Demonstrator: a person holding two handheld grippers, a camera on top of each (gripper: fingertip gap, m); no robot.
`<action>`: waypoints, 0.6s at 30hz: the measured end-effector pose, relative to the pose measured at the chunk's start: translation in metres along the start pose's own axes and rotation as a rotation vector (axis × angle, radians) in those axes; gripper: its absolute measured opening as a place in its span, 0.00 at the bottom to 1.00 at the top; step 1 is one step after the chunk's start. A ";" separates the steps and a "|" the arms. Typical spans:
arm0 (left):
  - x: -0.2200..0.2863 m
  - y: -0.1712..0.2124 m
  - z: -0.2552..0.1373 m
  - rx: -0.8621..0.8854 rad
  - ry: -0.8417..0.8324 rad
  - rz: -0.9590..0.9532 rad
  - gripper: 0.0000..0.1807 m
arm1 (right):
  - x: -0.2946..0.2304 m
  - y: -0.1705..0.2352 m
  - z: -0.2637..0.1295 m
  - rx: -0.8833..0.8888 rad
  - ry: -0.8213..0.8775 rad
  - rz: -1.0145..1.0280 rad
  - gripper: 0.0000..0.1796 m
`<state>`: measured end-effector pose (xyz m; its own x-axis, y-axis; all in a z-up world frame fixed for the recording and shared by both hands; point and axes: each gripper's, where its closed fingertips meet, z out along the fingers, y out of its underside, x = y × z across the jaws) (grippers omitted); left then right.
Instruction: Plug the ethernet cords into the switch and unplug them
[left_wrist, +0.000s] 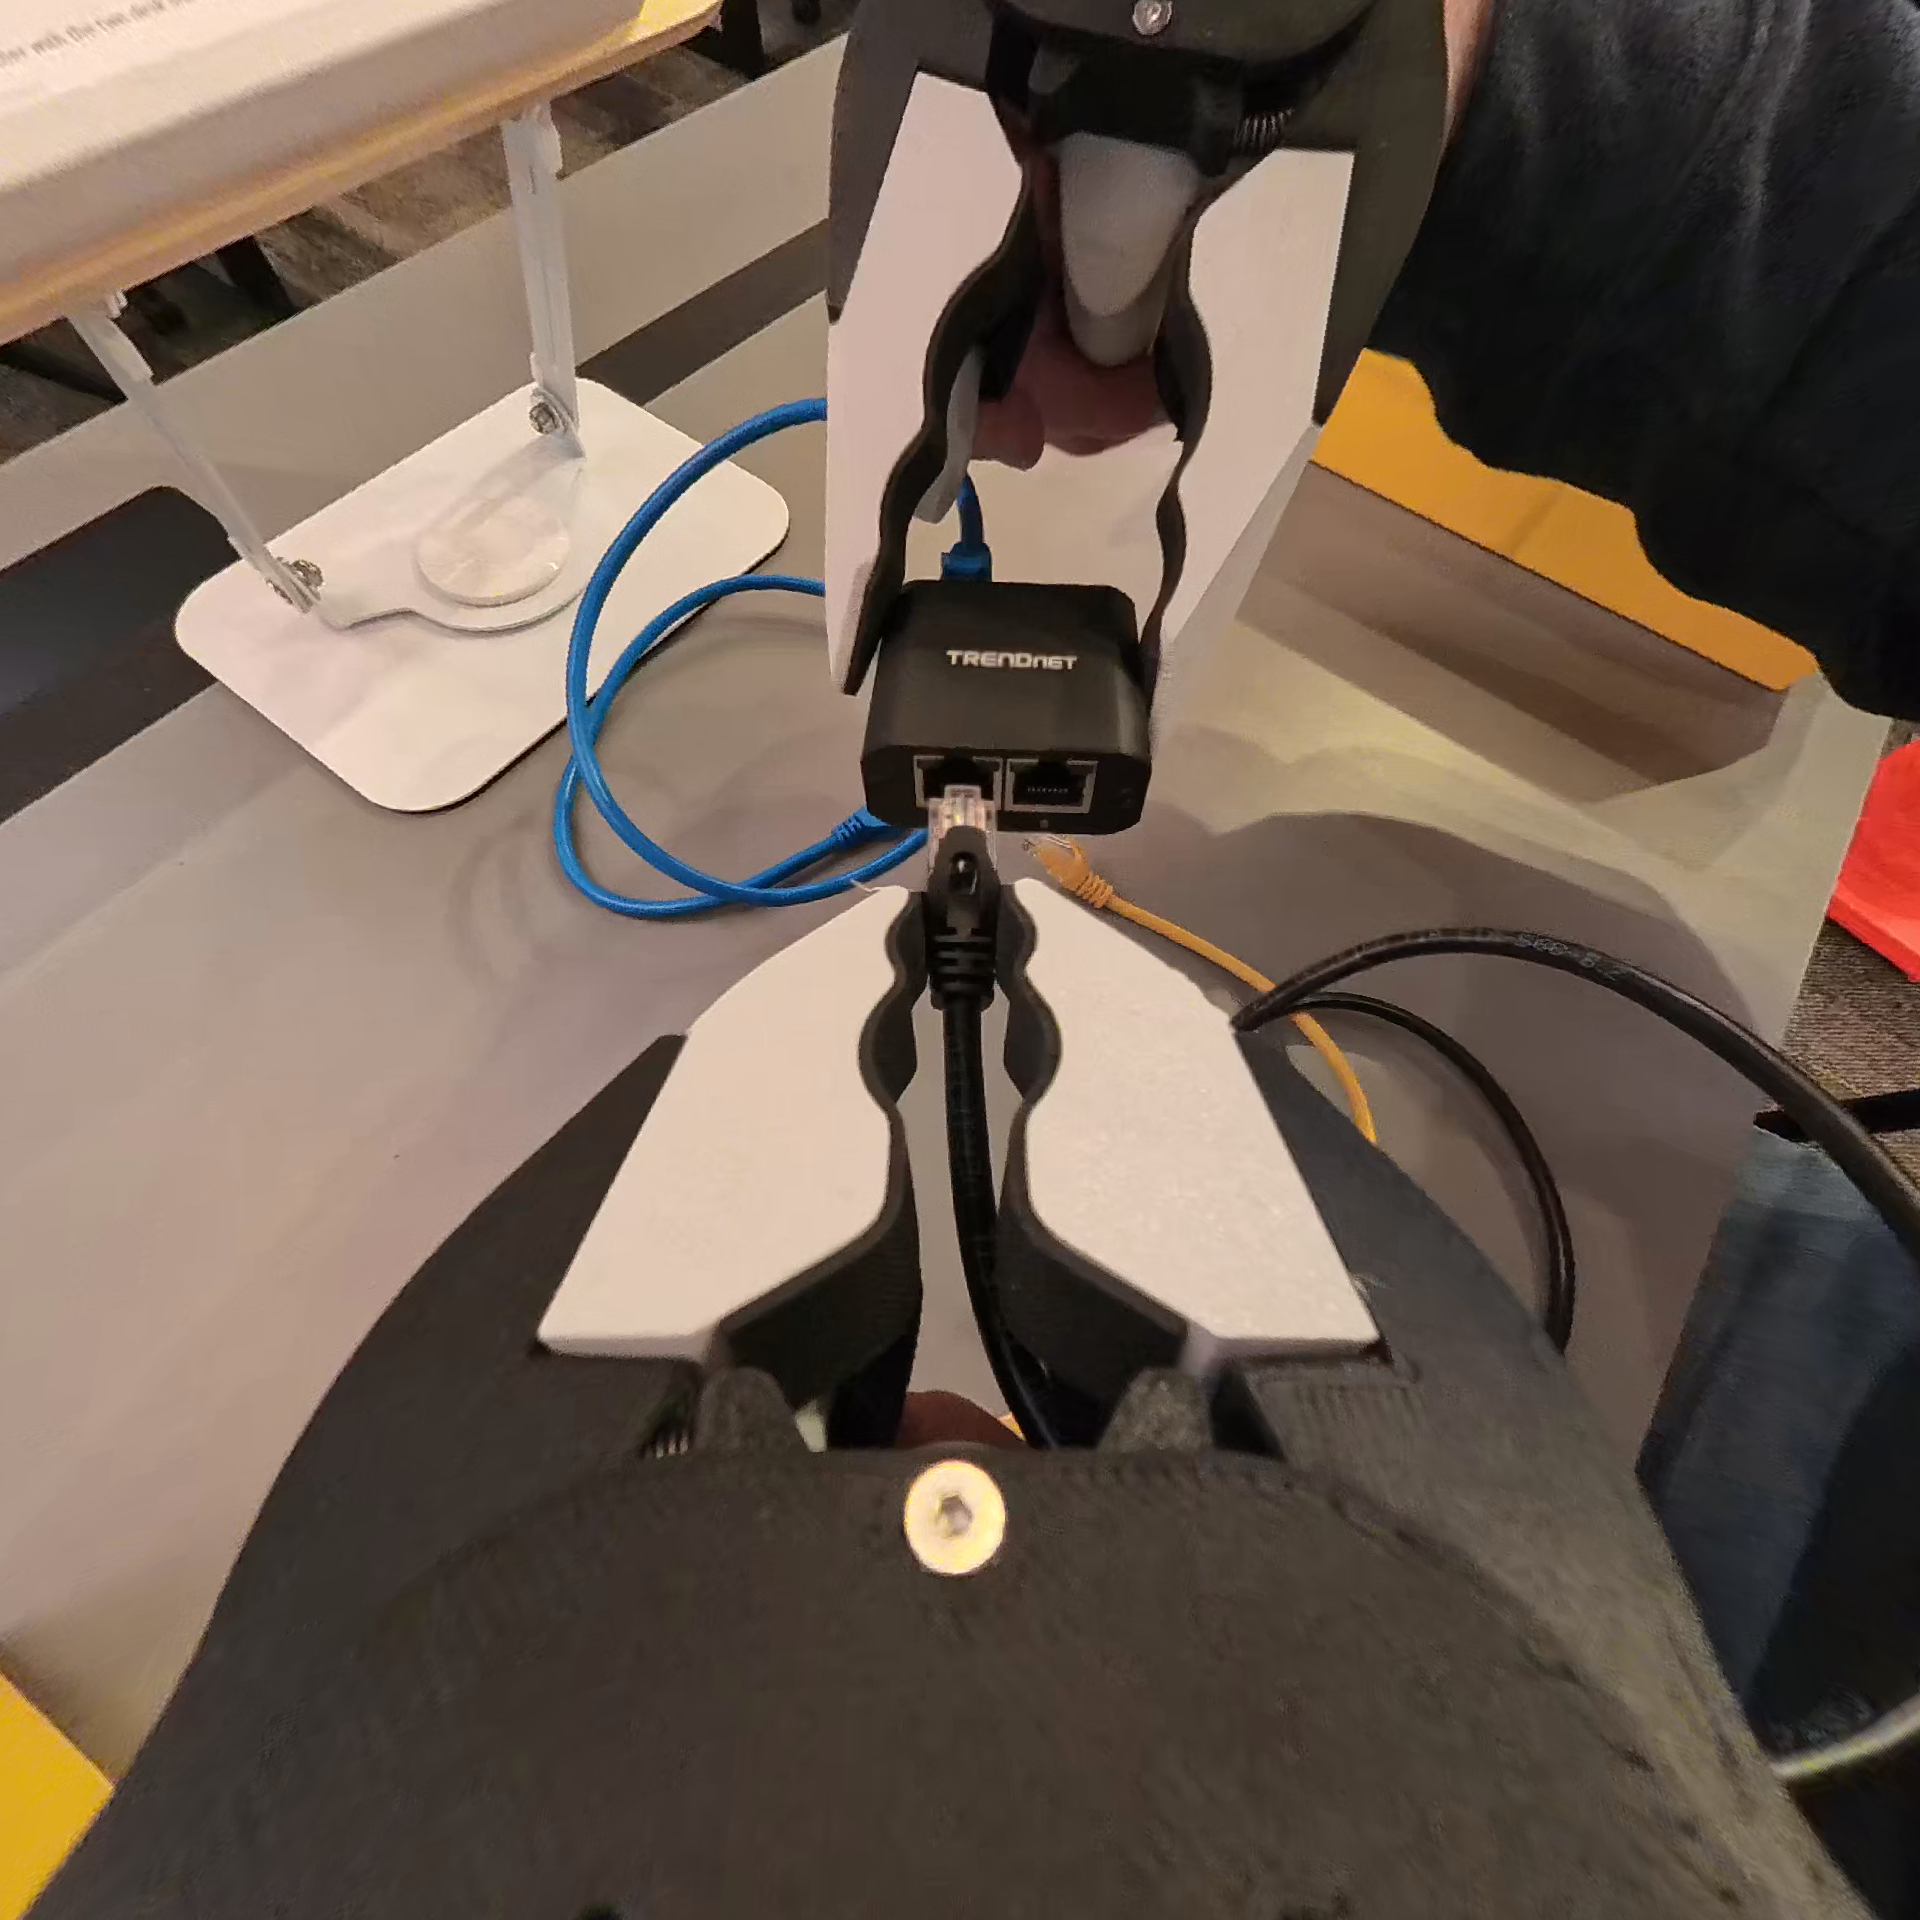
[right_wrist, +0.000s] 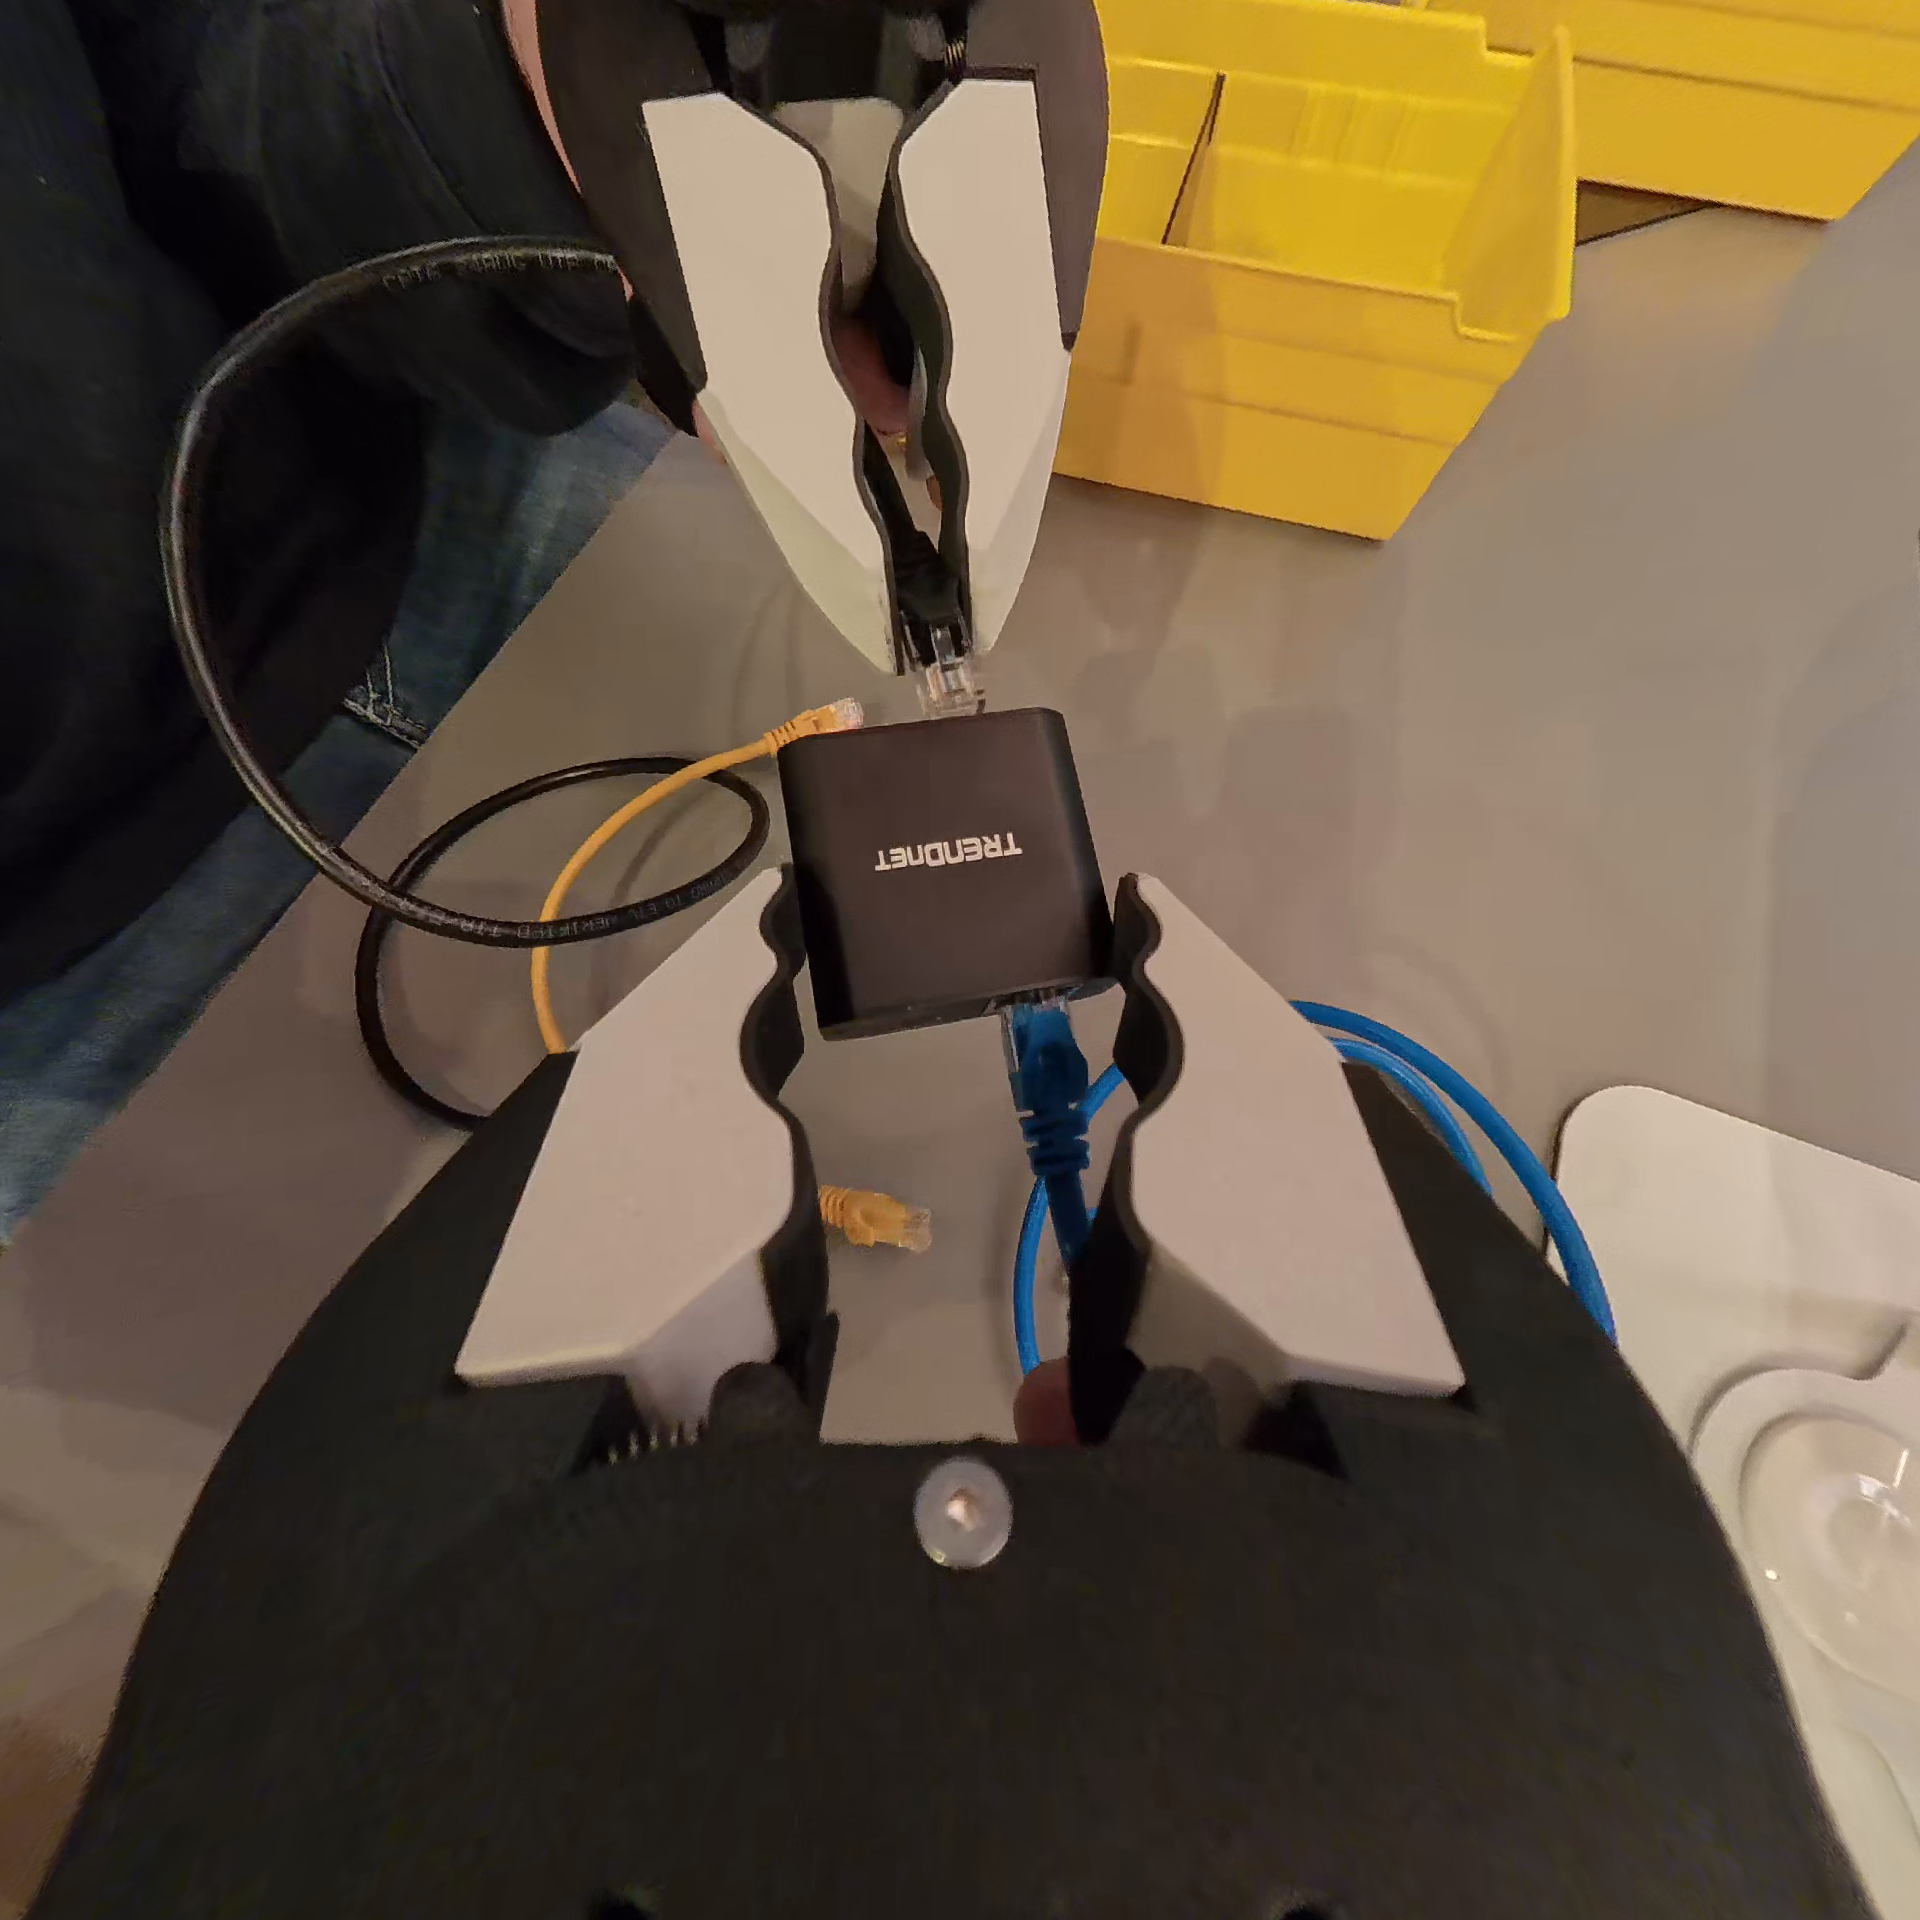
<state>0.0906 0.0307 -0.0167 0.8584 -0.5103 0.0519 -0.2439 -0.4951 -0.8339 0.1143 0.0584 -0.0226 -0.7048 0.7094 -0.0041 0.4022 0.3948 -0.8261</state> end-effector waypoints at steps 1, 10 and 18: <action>0.000 -0.001 -0.001 -0.001 -0.002 0.000 0.07 | -0.001 0.000 0.000 -0.003 -0.007 -0.001 0.33; 0.007 -0.004 -0.001 -0.013 0.017 -0.004 0.07 | -0.006 -0.003 0.000 -0.001 -0.027 -0.012 0.33; 0.010 -0.004 -0.001 -0.015 0.021 0.005 0.07 | -0.010 -0.003 -0.002 -0.019 -0.032 -0.019 0.33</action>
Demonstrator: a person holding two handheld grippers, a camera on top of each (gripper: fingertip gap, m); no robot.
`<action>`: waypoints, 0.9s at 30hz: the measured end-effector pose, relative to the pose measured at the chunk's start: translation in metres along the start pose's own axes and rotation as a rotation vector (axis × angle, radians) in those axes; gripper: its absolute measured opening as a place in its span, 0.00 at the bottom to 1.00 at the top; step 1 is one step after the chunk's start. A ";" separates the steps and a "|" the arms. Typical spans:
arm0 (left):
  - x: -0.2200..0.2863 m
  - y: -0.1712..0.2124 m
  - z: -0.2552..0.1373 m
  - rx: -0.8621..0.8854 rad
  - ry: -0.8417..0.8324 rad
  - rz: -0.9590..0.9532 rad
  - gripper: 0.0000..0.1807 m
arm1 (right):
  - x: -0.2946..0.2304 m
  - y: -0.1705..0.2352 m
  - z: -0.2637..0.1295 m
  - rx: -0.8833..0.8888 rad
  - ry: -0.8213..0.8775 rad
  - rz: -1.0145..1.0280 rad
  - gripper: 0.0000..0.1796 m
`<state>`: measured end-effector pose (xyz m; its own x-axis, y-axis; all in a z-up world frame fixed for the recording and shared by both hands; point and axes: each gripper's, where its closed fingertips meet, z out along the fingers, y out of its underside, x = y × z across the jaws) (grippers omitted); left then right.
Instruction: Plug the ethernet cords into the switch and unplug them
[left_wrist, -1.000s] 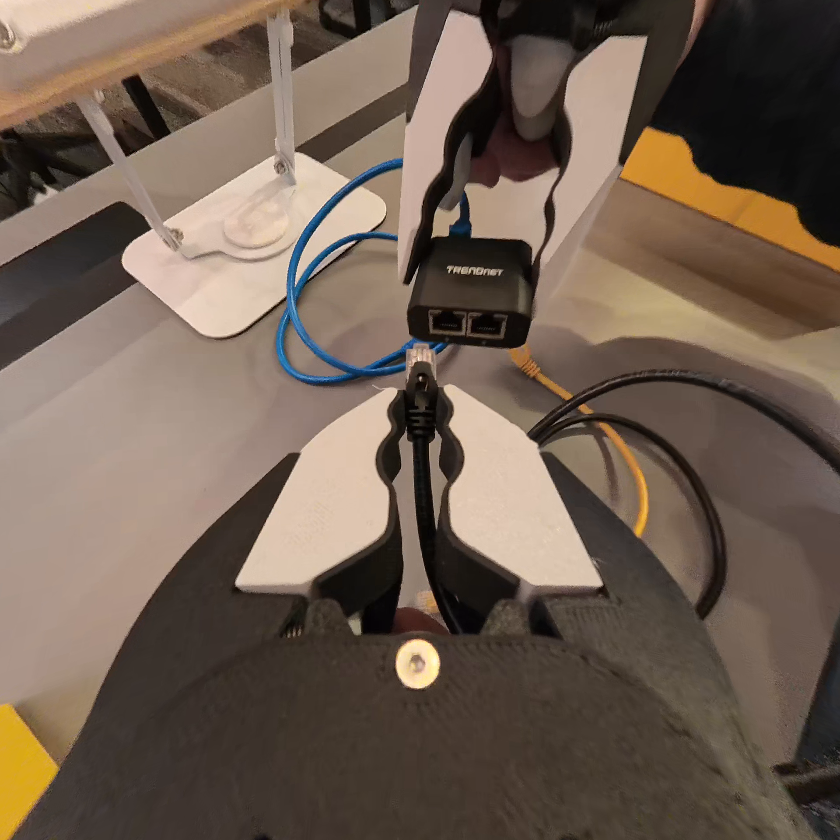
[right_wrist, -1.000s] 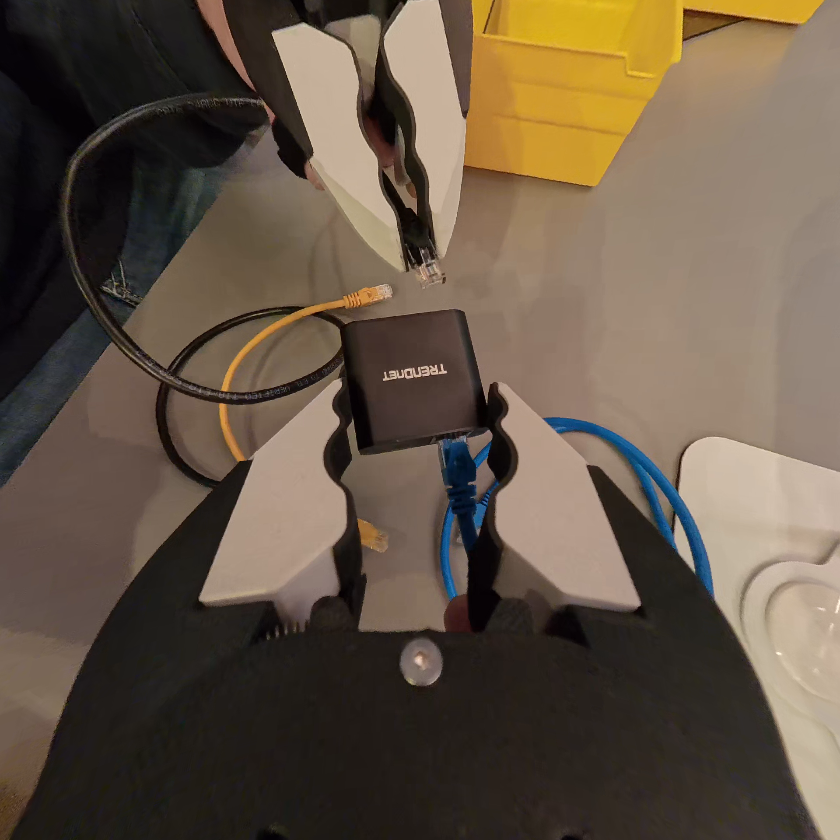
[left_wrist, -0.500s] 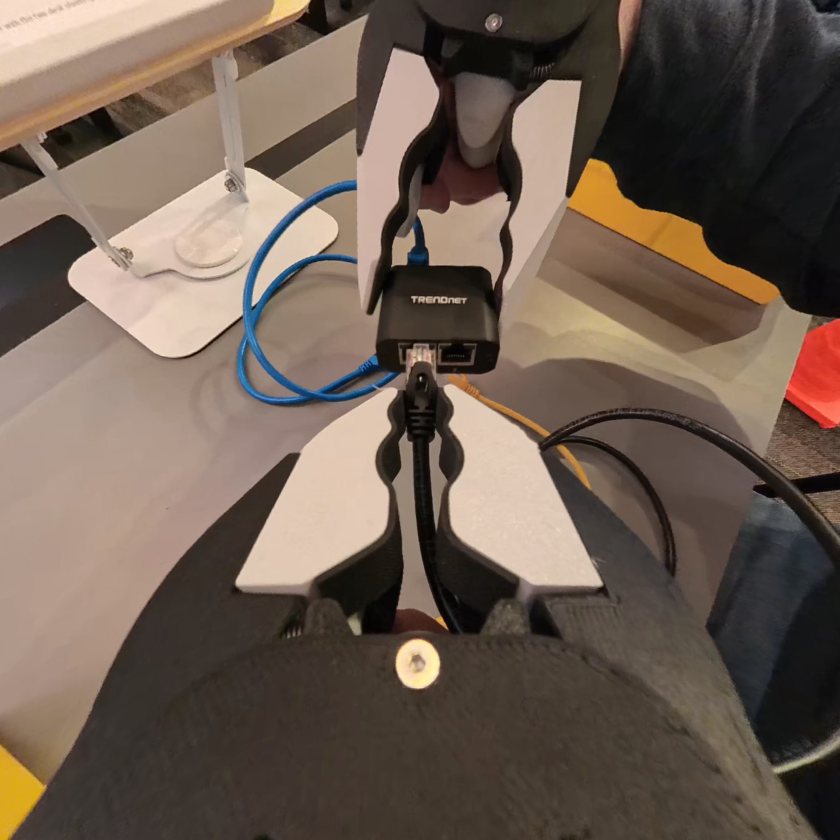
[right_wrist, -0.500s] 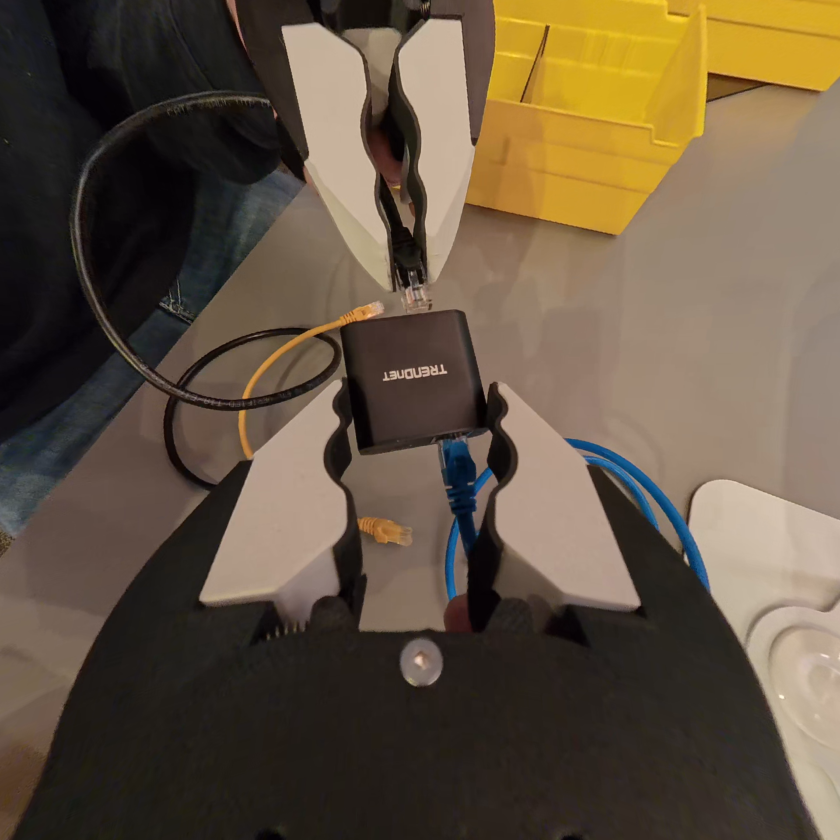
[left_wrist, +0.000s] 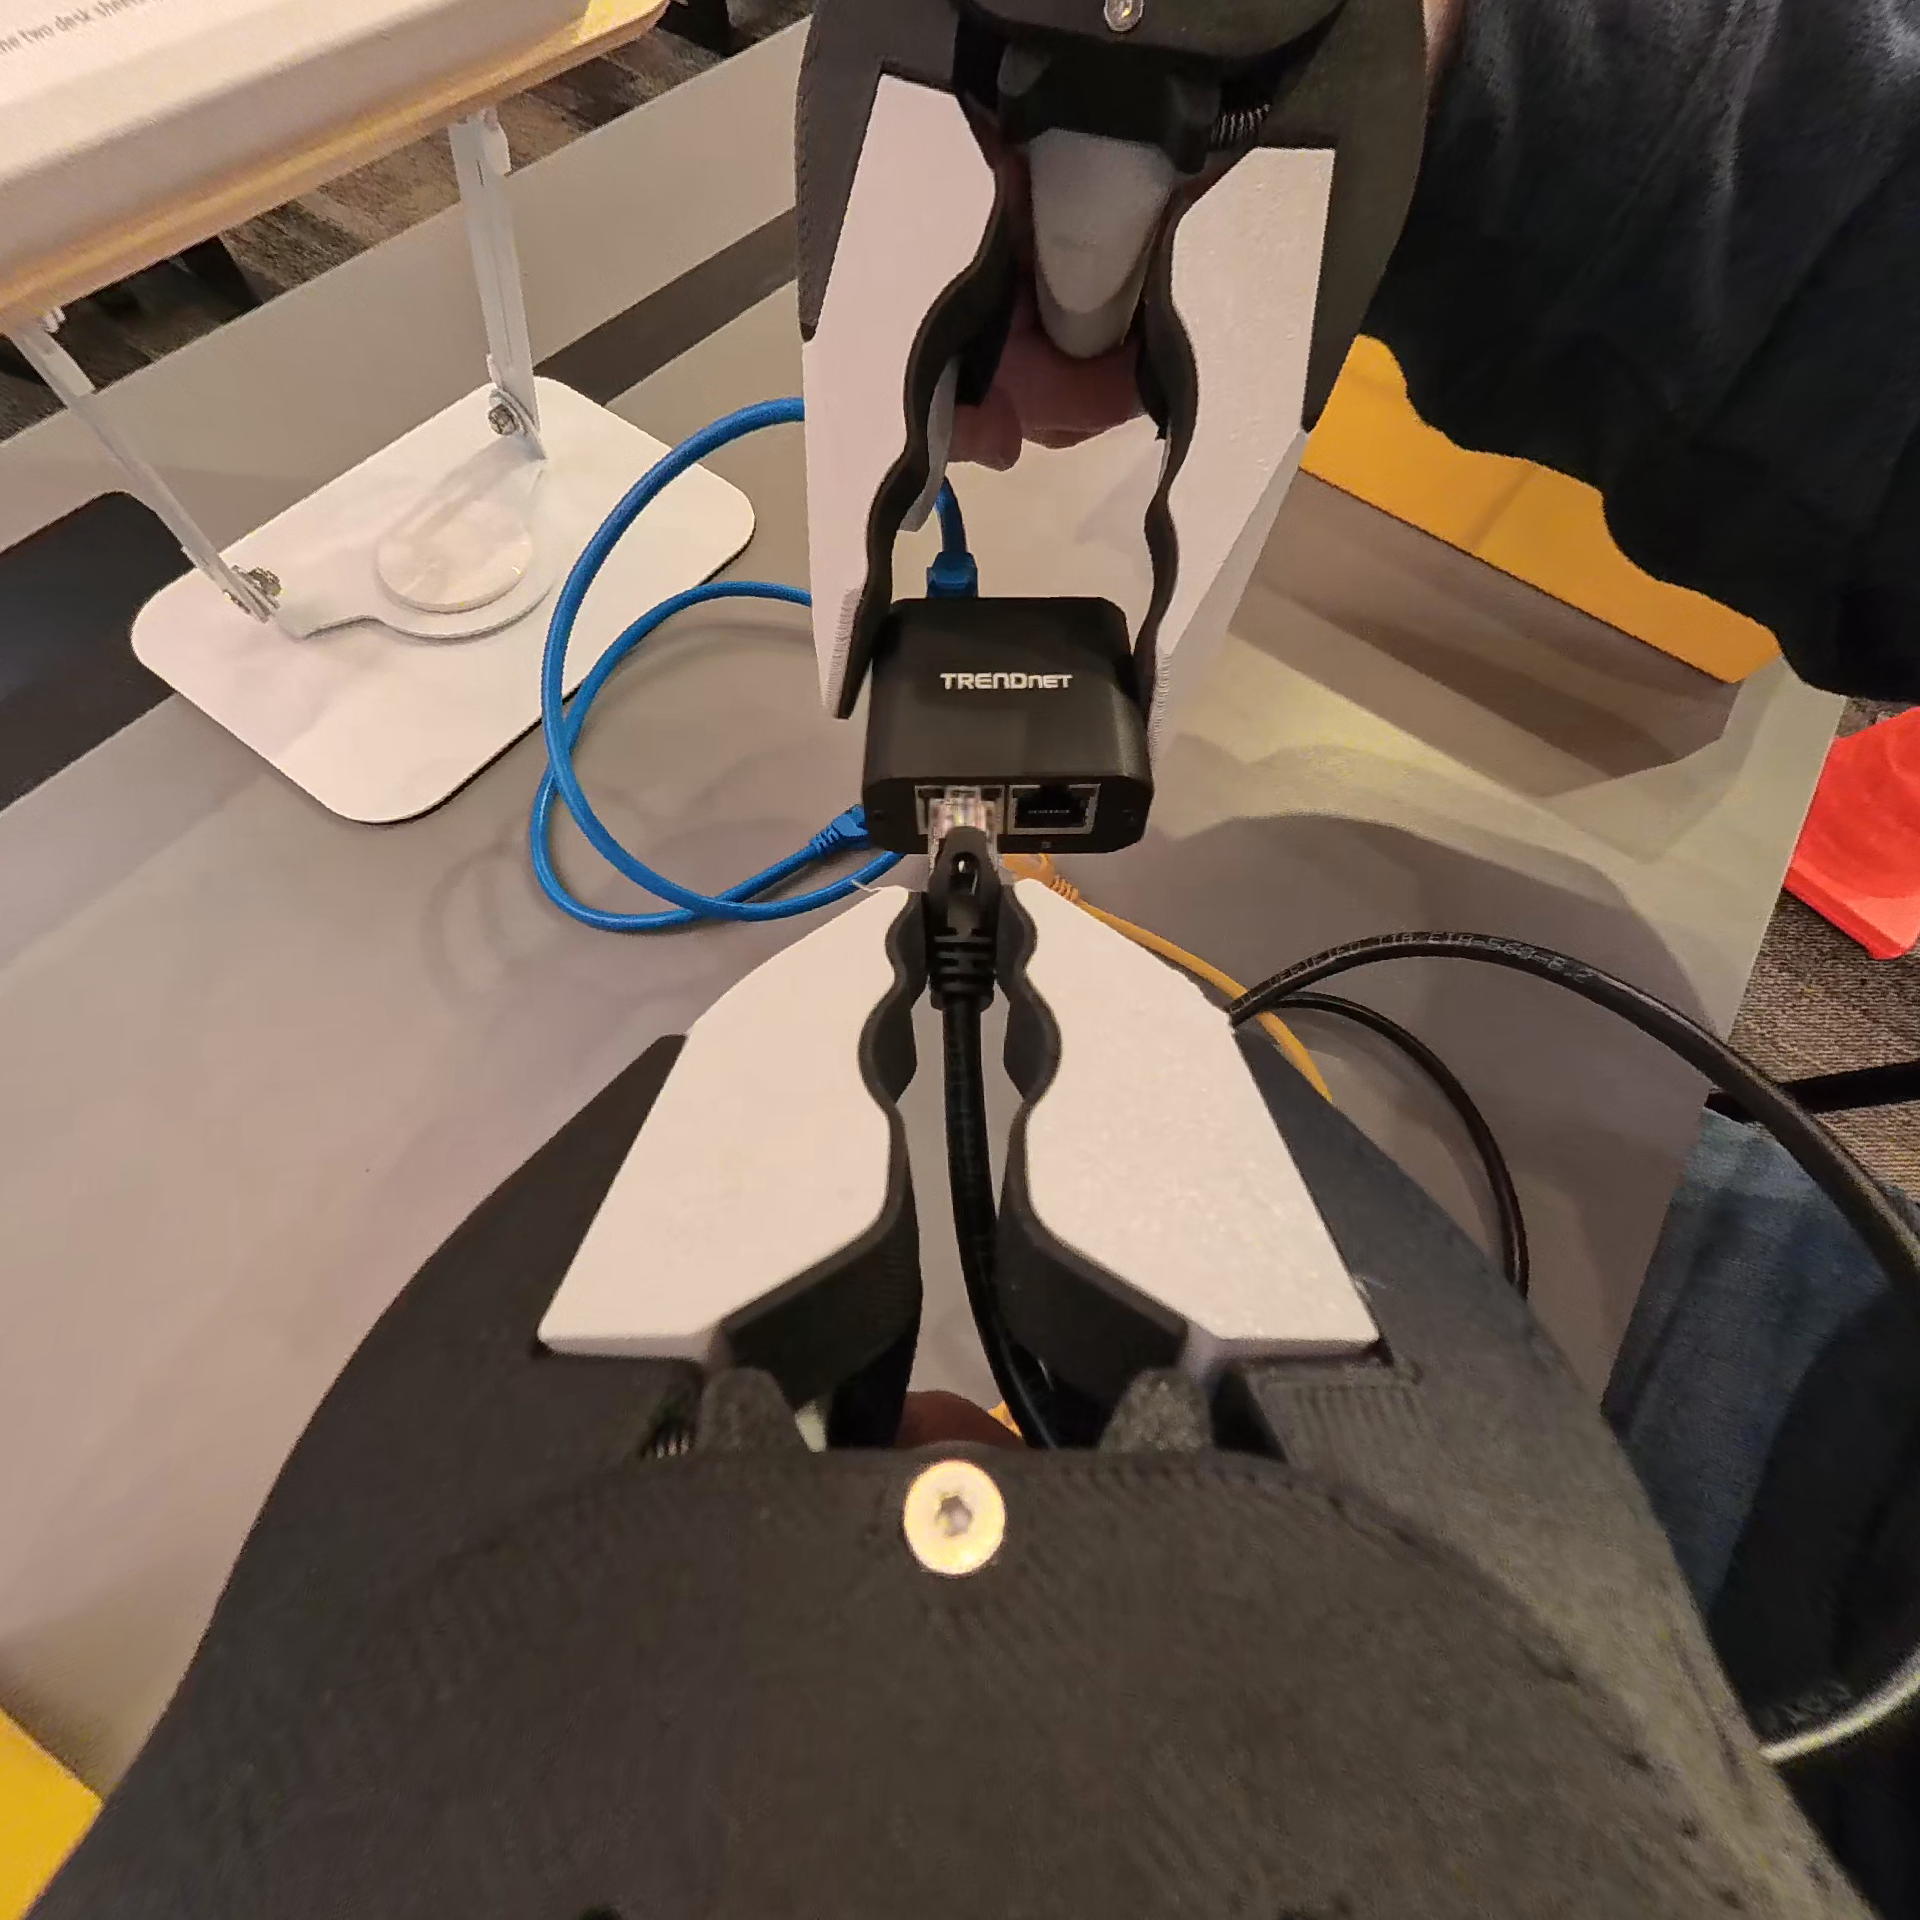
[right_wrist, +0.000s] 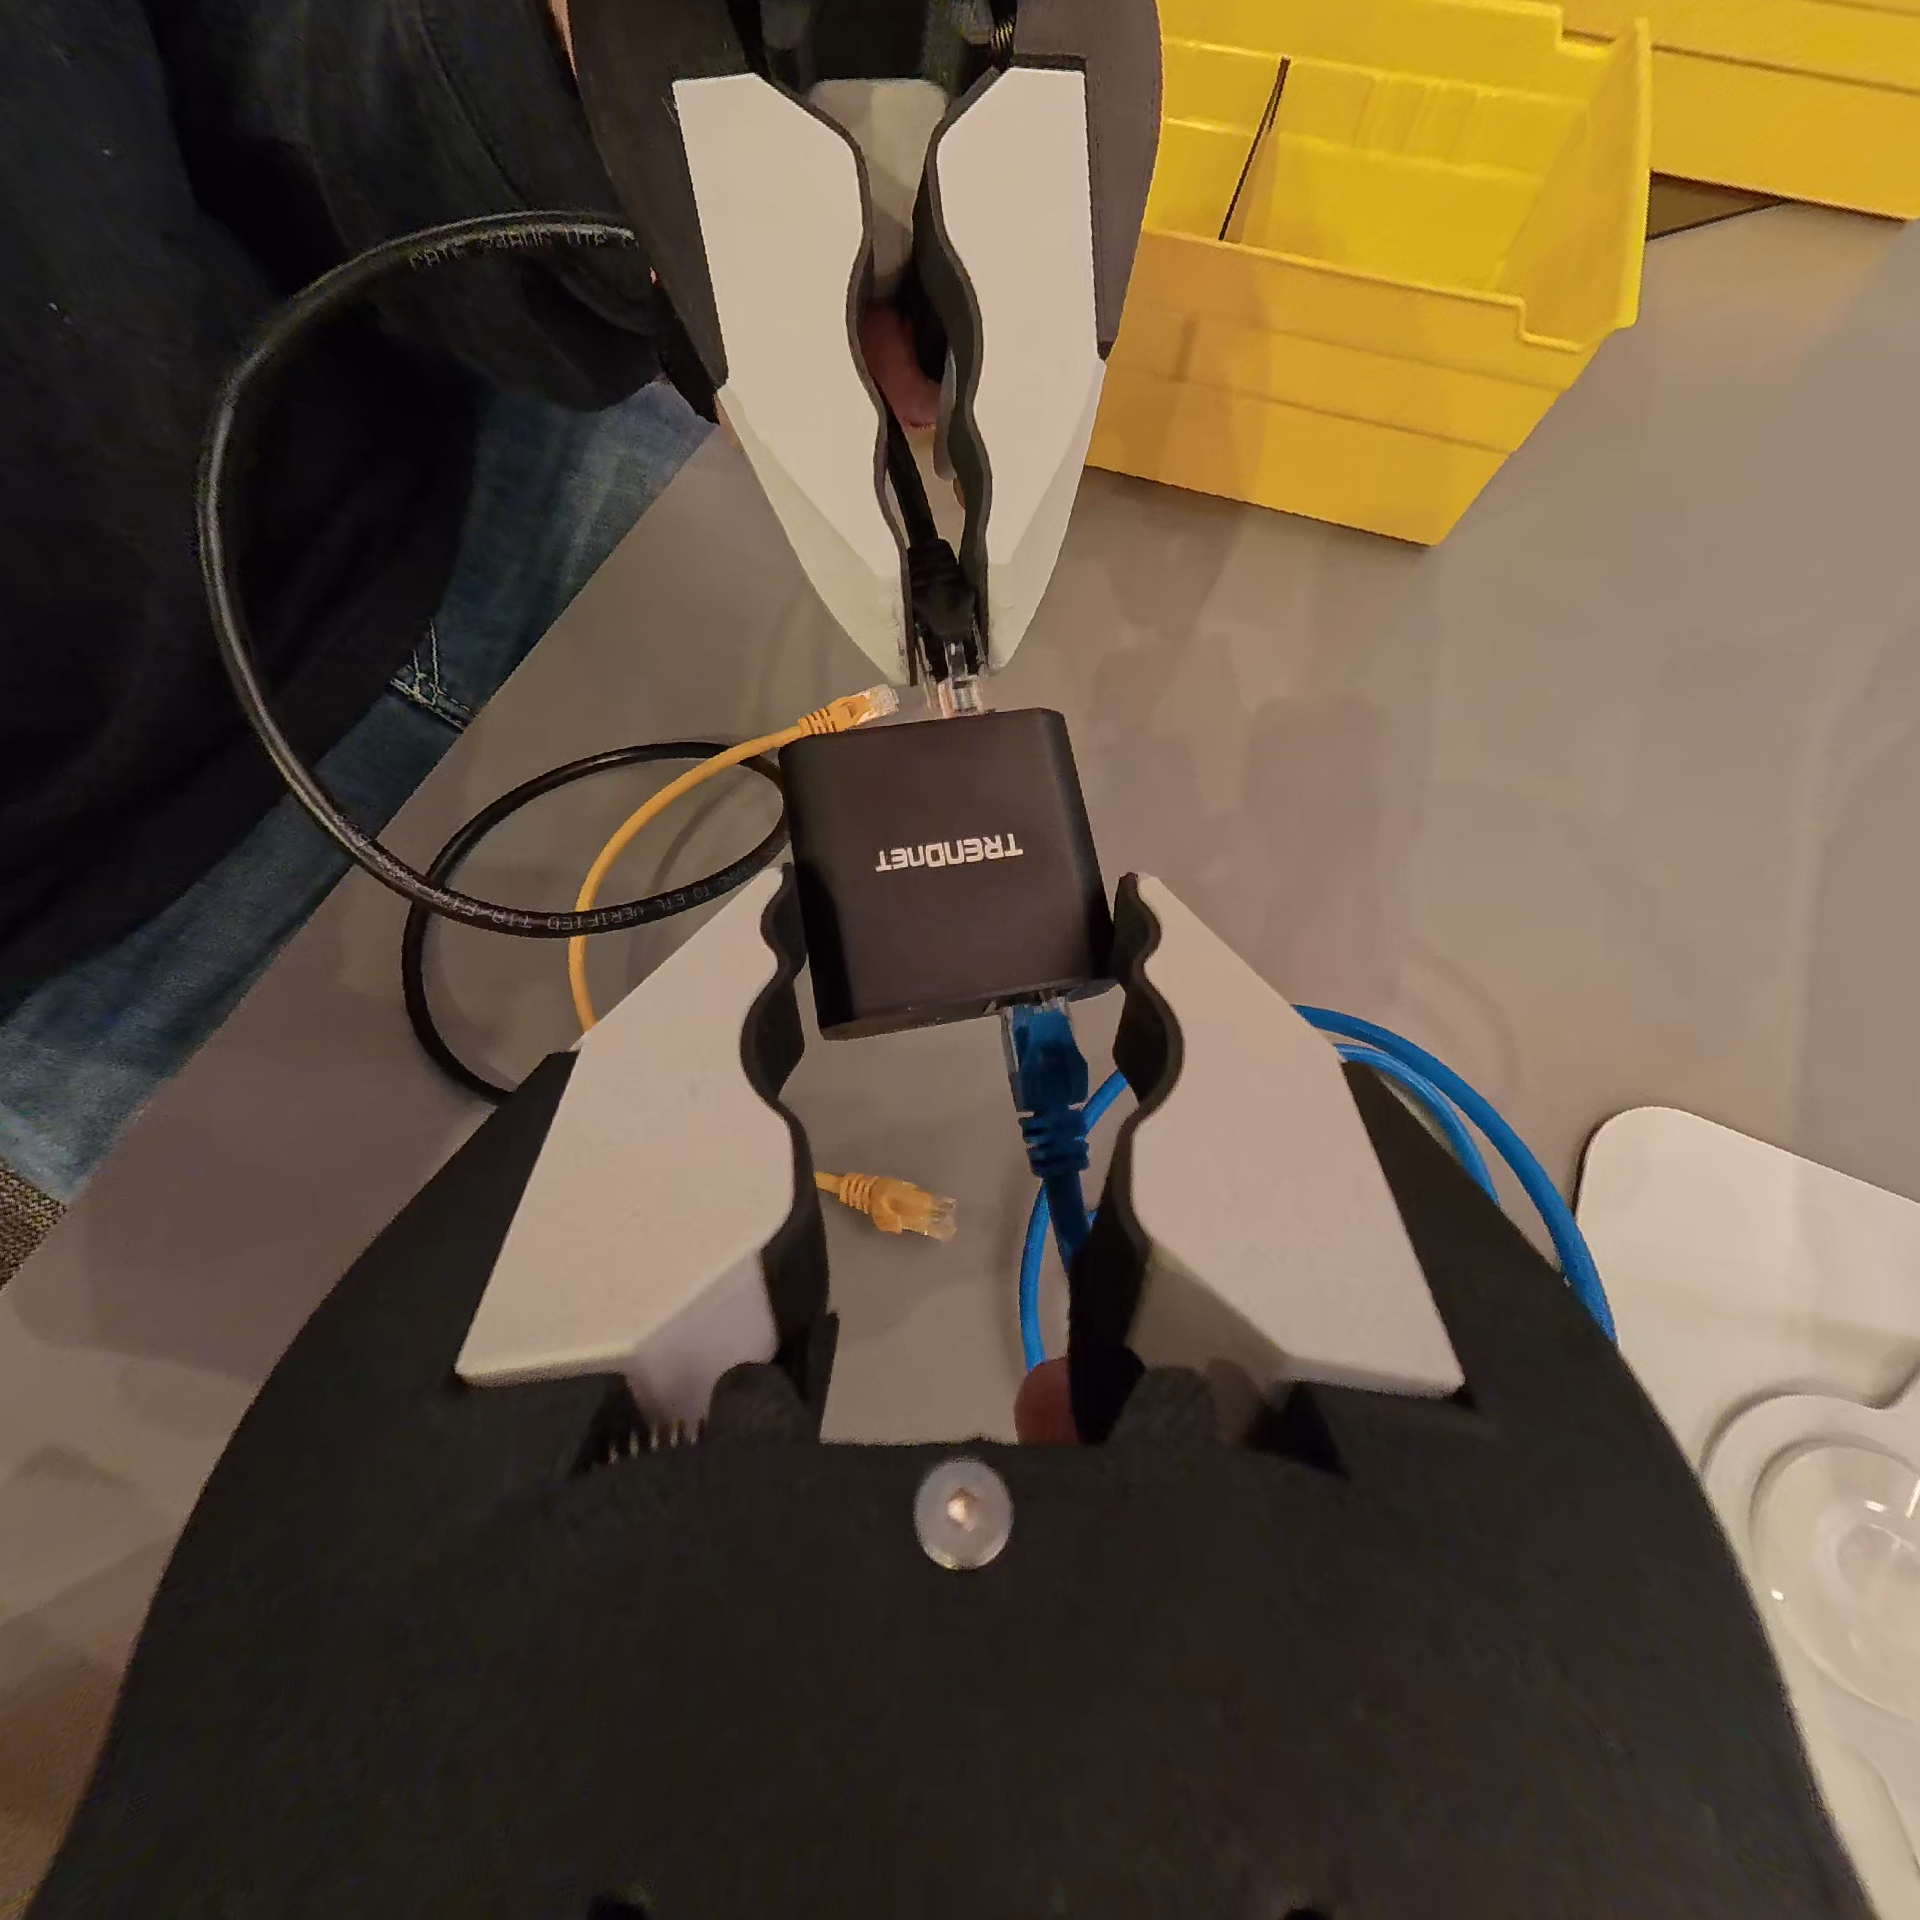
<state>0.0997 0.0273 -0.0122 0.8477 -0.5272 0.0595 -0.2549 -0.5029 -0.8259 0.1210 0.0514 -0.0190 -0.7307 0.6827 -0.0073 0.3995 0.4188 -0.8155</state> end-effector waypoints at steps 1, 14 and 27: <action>0.000 0.000 0.000 0.001 0.002 0.000 0.07 | 0.000 -0.001 0.000 0.002 -0.001 -0.001 0.33; 0.001 -0.003 -0.002 0.006 0.007 0.023 0.07 | -0.001 -0.003 -0.003 -0.005 0.011 -0.012 0.33; 0.002 -0.008 -0.001 0.011 -0.016 0.046 0.07 | -0.002 -0.007 -0.006 0.014 0.024 -0.006 0.33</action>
<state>0.1029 0.0292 -0.0053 0.8423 -0.5388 0.0123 -0.2889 -0.4706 -0.8337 0.1227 0.0501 -0.0096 -0.7194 0.6945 0.0113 0.3875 0.4148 -0.8233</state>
